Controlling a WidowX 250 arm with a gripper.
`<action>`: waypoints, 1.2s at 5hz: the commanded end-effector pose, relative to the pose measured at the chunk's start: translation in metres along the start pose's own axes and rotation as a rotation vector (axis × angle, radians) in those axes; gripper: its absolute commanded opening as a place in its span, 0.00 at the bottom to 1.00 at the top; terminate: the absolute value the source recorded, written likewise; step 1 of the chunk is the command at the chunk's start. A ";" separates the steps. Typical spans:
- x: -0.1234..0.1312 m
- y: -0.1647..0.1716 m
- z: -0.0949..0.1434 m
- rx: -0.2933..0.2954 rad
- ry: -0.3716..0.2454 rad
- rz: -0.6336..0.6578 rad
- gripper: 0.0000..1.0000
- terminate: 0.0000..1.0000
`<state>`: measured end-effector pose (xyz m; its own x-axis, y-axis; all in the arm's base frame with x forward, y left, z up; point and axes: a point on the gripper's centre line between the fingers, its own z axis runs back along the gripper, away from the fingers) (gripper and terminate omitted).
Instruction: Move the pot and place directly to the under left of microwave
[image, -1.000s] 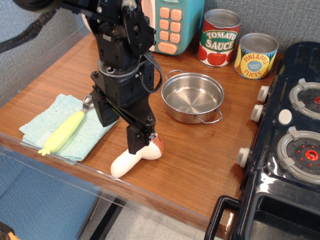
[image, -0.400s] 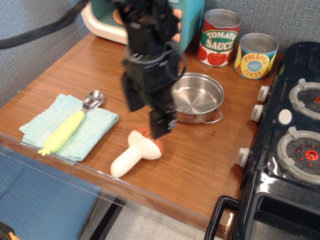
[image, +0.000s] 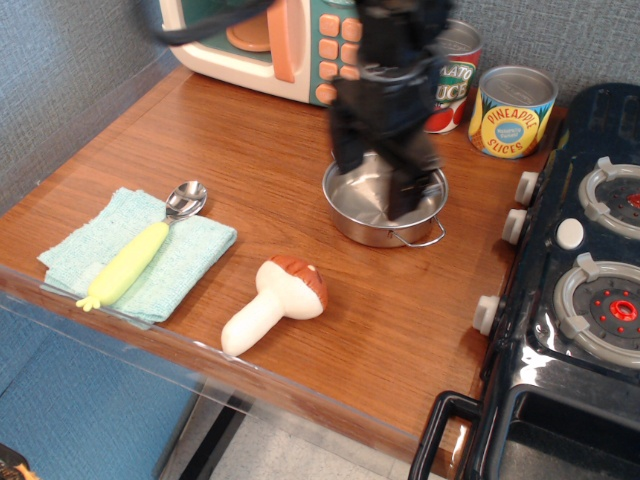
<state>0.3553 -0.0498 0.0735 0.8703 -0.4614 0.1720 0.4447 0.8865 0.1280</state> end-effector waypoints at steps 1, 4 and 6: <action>0.061 -0.009 -0.006 0.006 -0.021 0.162 1.00 0.00; 0.056 -0.003 -0.050 0.087 0.139 0.219 1.00 0.00; 0.058 0.004 -0.037 0.075 0.098 0.240 0.00 0.00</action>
<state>0.4068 -0.0782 0.0166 0.9714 -0.2359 0.0282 0.2283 0.9596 0.1643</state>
